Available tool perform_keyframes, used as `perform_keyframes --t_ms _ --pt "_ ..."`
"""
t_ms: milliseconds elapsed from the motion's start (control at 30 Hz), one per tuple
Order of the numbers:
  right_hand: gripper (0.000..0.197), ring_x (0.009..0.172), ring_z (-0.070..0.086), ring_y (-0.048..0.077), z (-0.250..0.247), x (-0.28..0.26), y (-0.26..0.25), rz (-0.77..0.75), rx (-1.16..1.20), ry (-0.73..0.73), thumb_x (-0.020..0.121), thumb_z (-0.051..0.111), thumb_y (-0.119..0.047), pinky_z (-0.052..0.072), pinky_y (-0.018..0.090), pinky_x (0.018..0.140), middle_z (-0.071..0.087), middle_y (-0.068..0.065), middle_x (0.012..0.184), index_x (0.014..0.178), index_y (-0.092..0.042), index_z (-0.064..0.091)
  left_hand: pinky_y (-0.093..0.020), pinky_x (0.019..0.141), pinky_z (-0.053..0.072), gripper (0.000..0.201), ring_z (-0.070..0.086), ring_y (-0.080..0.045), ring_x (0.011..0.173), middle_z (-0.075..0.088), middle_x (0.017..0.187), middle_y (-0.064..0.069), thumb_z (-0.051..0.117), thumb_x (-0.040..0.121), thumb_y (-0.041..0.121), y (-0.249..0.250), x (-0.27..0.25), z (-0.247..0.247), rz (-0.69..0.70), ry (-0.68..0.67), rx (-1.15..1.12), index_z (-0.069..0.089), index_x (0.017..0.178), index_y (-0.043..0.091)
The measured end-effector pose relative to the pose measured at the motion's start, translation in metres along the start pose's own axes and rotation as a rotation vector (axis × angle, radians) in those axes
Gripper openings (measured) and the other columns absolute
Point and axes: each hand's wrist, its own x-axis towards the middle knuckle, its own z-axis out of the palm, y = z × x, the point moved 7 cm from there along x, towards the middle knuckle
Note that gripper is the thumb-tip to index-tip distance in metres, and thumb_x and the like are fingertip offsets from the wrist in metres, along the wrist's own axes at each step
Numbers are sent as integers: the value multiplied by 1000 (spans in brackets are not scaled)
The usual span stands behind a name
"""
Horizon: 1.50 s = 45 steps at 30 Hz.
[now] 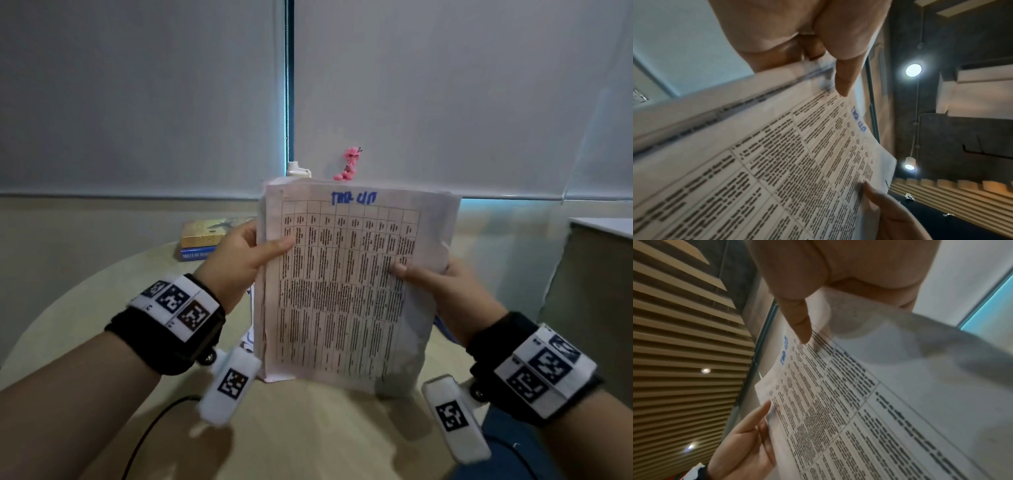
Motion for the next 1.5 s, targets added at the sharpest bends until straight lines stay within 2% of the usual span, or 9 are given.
perform_keyframes --t_ms 233,333,533,700,1033,1133,1267,1400,1500 --pt "42 104 65 35 9 2 -15 -28 26 -43 77 66 -15 49 51 91 68 18 112 118 -5 60 -54 94 49 36 68 -29 102 73 104 -10 60 80 38 18 -3 11 77 -13 14 67 103 12" --pt "68 101 66 34 4 1 -17 -69 -49 17 61 82 -34 53 48 86 69 17 109 118 -6 59 -56 94 49 39 70 -28 98 74 103 -9 72 73 39 13 -5 12 48 -50 88 67 103 15" --pt "55 83 68 16 -1 -1 -65 -432 -161 185 81 63 -5 56 23 67 63 12 100 122 -32 38 -38 74 59 71 71 -26 89 69 97 -12 59 86 1 49 -3 16 327 -24 55 30 130 48" --pt "29 75 57 -6 9 3 -84 -571 -422 228 86 58 3 45 6 67 61 -3 93 99 -23 57 -27 69 57 27 65 -22 88 63 101 -8 56 88 -3 69 0 23 439 21 120 57 99 21" --pt "34 72 55 -8 2 10 -82 -558 -417 317 84 53 10 44 7 68 60 -9 88 91 -23 59 -24 59 55 22 69 -13 69 62 86 -7 64 83 -2 61 8 21 399 96 17 55 78 16" --pt "38 80 58 1 -3 11 -80 -549 -363 301 83 60 6 48 16 73 61 -3 95 107 -23 55 -25 60 56 23 69 -14 70 62 87 -9 64 84 -3 60 10 21 386 101 26 54 78 17" --pt "47 81 70 19 -9 19 -48 -238 -27 133 71 73 -12 55 26 64 70 13 96 114 -4 56 -24 58 55 23 69 -11 68 62 87 -5 61 85 -5 62 9 20 391 112 14 53 85 17" --pt "73 80 72 25 -19 24 -21 -103 35 118 38 88 -38 57 28 64 73 17 94 98 -2 67 -37 77 59 37 69 -23 90 67 100 -11 64 82 4 39 10 17 258 44 42 54 114 21" --pt "63 78 72 23 -14 24 -22 -123 17 106 44 85 -40 57 29 63 74 14 90 93 -5 68 -49 94 51 33 69 -22 100 72 107 -8 65 82 16 13 8 16 118 41 137 62 114 10"
